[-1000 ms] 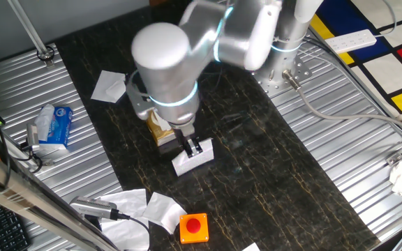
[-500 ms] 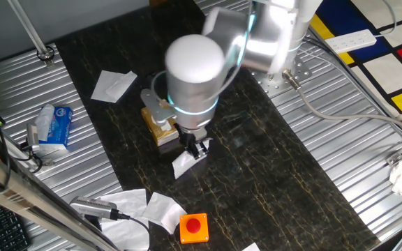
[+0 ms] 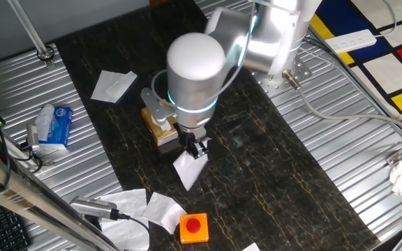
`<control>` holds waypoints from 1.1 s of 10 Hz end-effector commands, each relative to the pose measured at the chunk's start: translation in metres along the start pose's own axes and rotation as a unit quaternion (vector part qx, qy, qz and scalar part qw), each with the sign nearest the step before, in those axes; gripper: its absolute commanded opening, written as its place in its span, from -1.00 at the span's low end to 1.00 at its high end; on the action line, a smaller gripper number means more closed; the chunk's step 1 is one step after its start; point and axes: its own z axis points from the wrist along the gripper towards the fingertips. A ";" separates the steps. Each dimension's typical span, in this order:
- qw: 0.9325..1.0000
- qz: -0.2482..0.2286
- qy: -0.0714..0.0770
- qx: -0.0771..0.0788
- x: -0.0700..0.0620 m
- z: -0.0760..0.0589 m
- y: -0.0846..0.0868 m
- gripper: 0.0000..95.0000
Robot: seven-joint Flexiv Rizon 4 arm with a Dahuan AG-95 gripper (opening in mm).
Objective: Pull out a napkin
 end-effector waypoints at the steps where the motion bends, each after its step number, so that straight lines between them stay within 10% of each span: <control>1: 1.000 -0.002 -0.003 0.004 0.001 0.001 0.000 -0.20; 2: 1.000 -0.004 -0.009 0.008 0.001 0.001 0.000 -0.20; 3: 1.000 -0.003 -0.010 0.007 0.001 0.001 0.000 0.20; 11: 0.999 -0.009 -0.033 0.010 0.002 0.002 -0.002 0.20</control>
